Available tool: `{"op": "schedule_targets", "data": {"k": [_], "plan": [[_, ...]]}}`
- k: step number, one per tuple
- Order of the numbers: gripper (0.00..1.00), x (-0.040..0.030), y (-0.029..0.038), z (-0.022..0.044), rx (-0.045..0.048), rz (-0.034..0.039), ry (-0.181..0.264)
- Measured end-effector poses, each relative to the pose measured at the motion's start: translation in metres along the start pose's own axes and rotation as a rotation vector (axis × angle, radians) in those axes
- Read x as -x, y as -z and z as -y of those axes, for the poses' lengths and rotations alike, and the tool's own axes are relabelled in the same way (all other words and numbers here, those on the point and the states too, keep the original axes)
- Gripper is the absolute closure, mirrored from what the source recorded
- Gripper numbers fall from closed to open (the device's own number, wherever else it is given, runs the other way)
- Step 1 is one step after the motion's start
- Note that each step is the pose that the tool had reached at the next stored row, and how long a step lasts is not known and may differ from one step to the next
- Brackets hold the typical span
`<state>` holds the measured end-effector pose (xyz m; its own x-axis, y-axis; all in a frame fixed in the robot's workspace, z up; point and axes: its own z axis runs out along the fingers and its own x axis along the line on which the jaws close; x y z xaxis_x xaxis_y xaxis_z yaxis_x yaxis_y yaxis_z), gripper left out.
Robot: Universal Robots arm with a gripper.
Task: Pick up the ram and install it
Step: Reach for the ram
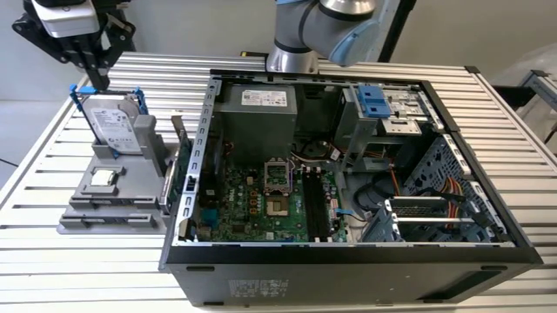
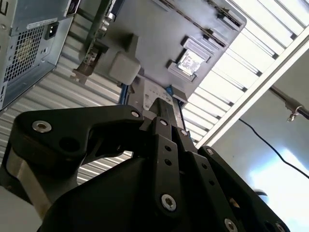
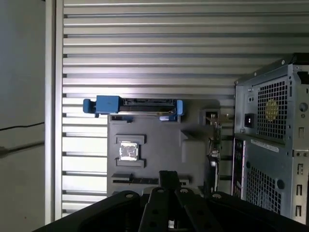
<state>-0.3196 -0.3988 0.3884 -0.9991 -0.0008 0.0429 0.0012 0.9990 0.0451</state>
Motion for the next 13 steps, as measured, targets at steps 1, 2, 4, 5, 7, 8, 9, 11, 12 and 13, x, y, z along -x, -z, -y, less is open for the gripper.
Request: {"op": "schedule_targets", "data": {"k": [1, 2, 4, 5, 7, 8, 9, 11, 12, 13], "plan": [[1.0, -0.0014, -0.0001, 0.0, 0.0, -0.0002, 0.001], [1.0, -0.0027, -0.0002, 0.0, -0.0001, -0.0004, 0.002], [1.0, -0.0053, -0.0003, 0.0, -0.0001, -0.0008, 0.003], [1.0, -0.0067, -0.0003, 0.0, -0.0002, -0.001, 0.004], [1.0, -0.0091, -0.0004, 0.0, -0.0002, -0.0015, 0.005], [1.0, -0.01, -0.0005, 0.0, -0.0002, -0.0016, 0.006], [1.0, -0.0108, -0.0005, 0.0, -0.0002, -0.0018, 0.006], [1.0, -0.0122, -0.0006, 0.0, -0.0002, -0.0019, 0.006], [1.0, -0.0124, -0.0006, 0.0, -0.0003, -0.0019, 0.006], [1.0, -0.0126, -0.0006, 0.0, -0.0003, -0.0019, 0.006]]}}
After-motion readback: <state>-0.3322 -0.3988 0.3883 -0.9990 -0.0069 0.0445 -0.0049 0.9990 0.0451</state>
